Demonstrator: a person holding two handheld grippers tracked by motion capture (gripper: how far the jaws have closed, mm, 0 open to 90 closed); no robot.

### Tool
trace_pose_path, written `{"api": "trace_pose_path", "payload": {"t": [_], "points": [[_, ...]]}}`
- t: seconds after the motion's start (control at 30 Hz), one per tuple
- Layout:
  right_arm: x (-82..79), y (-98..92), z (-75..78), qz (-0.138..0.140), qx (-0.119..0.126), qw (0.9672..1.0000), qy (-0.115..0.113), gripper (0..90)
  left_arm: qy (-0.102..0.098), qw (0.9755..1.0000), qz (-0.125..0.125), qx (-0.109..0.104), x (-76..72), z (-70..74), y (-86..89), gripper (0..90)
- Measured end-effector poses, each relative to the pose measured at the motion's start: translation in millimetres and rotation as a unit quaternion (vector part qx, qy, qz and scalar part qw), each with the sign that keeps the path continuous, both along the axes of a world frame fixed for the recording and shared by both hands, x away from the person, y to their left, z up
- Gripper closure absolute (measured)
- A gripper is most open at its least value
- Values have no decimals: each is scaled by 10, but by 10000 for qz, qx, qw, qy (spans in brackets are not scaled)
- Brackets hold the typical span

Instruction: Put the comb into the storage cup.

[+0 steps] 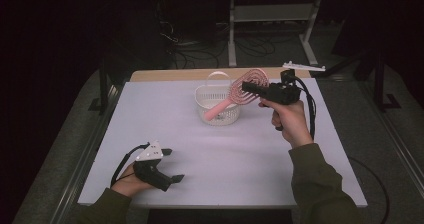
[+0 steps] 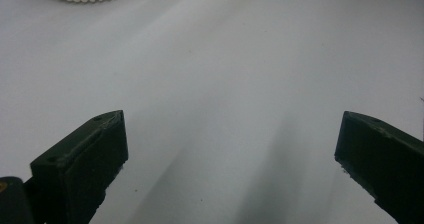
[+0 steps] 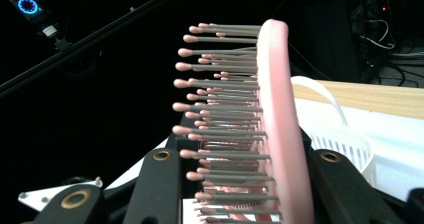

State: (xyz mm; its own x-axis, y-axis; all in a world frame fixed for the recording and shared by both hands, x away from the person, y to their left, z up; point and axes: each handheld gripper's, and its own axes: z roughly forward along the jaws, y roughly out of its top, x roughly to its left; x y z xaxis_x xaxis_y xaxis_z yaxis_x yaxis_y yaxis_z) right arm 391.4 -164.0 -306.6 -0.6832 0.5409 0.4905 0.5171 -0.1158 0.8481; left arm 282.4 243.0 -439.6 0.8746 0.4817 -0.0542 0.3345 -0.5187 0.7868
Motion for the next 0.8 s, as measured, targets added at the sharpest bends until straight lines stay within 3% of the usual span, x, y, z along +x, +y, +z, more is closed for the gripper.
{"api": "trace_pose_path", "payload": {"t": [0.5, 0.8], "points": [[195, 12, 116, -250, 41, 9997, -48, 630, -12, 10000, -48, 6, -7, -7, -6, 4], [296, 38, 75, -399, 79, 9992, -15, 630, 27, 10000, -43, 26, -9, -16, -8, 4]]}}
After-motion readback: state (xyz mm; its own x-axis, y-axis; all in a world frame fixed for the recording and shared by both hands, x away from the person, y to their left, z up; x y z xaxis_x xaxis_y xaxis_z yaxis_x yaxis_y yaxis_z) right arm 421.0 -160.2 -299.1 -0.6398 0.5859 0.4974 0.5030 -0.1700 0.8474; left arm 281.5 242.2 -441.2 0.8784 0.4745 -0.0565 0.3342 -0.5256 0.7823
